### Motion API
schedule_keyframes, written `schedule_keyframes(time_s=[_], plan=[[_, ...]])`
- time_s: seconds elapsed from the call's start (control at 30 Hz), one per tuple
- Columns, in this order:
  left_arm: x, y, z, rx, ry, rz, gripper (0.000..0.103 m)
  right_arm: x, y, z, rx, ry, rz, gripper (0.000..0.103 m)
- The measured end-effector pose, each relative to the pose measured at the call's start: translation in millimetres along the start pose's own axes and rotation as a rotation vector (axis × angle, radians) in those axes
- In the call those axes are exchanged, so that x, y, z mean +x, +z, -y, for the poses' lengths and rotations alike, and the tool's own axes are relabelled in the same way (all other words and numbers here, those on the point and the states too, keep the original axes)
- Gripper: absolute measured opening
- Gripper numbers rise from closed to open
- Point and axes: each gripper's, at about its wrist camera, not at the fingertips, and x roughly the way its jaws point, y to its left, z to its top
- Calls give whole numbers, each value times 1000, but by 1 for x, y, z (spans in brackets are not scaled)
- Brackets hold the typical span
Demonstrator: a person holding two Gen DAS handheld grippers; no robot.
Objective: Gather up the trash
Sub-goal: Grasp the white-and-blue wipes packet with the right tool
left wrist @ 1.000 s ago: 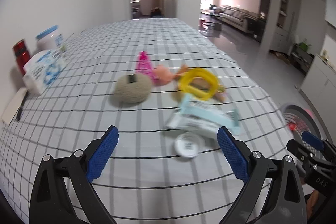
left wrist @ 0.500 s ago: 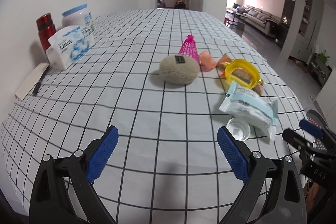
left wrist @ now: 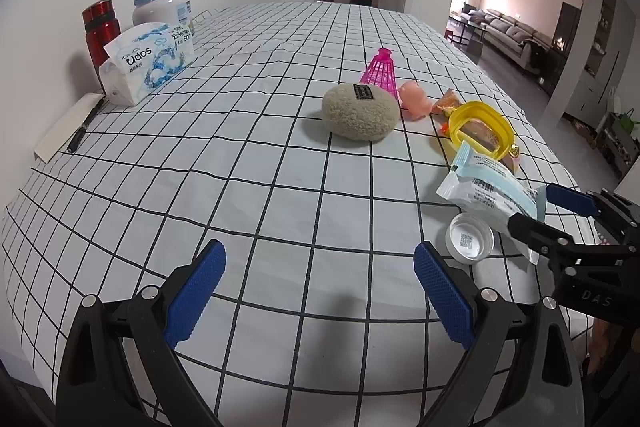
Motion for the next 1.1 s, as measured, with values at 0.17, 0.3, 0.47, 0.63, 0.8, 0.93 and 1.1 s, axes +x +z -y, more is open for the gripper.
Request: schedule_keyframes(time_s=[0.17,0.3,0.47,0.63,0.8,0.93,1.1], plan=[[1,3,-1,-5,8,0,93,10,7,1,-35,15,-20,72],[2,3,-2,-7,10,-3,93,19,9,1,-68,8,-43,72],[3,3,-3,-12,10,-6,93,25,10,1,-67,9,-51,72],[2,3,-2,-11,2,-7,93,26,9,2,-50,24,-46,65],[-1,2,2,-3,-10,-6,93,21,6,2,-26,33,-33,58],[-2,1,6,3,-19,-6,93,13,-1,4,17,38,-10,55],[-4,-1,14,19,-40,-5,93,-6,-12,13,107,33,44,55]])
